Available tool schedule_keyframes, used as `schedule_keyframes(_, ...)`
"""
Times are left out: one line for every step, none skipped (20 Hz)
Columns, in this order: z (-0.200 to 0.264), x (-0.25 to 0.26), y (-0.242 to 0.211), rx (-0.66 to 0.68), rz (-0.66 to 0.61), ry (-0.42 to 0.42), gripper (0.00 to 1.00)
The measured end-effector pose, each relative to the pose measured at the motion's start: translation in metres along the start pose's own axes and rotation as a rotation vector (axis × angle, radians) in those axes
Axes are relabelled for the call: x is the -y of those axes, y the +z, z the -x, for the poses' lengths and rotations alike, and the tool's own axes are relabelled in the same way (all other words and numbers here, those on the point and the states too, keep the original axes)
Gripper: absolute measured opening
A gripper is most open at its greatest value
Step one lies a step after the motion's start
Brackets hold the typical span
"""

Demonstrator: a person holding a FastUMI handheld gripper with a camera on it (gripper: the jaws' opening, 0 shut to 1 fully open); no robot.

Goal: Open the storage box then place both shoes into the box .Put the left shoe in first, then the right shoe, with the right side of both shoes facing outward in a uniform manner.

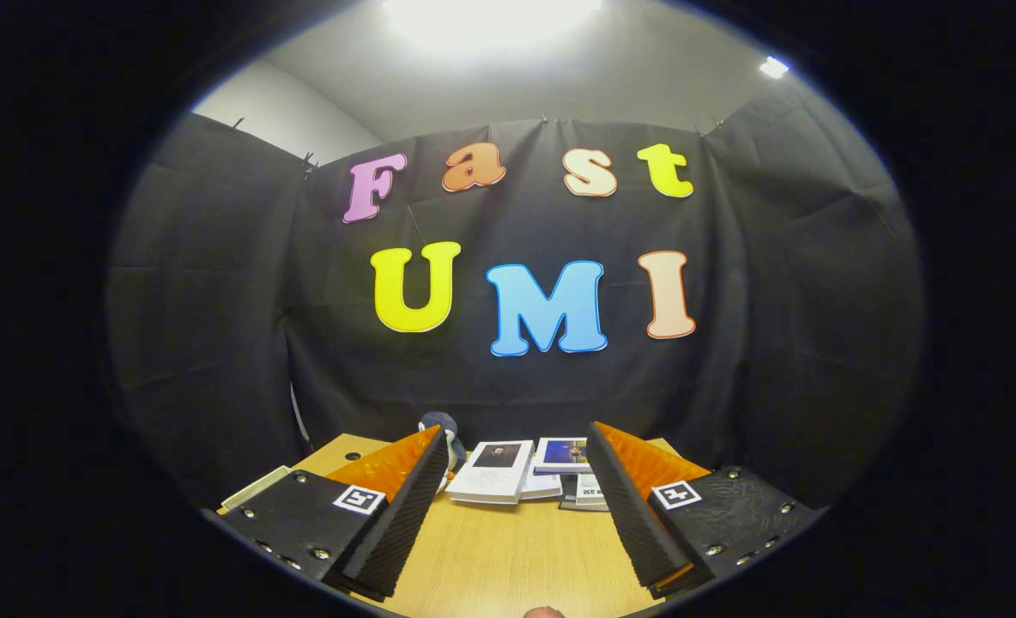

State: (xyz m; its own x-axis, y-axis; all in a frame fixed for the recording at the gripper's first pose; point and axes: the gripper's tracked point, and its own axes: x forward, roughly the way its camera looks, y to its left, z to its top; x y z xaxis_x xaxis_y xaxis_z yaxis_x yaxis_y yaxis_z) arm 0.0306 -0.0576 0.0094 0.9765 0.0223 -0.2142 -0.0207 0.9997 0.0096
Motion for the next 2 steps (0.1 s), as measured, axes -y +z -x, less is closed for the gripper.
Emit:
schedule_keyframes(-0.0001, -0.0006, 0.0012, 0.001, -0.004, 0.0, 0.98)
schedule_keyframes(0.0004, 0.0006, 0.0023, 0.005, -0.006, -0.003, 0.98)
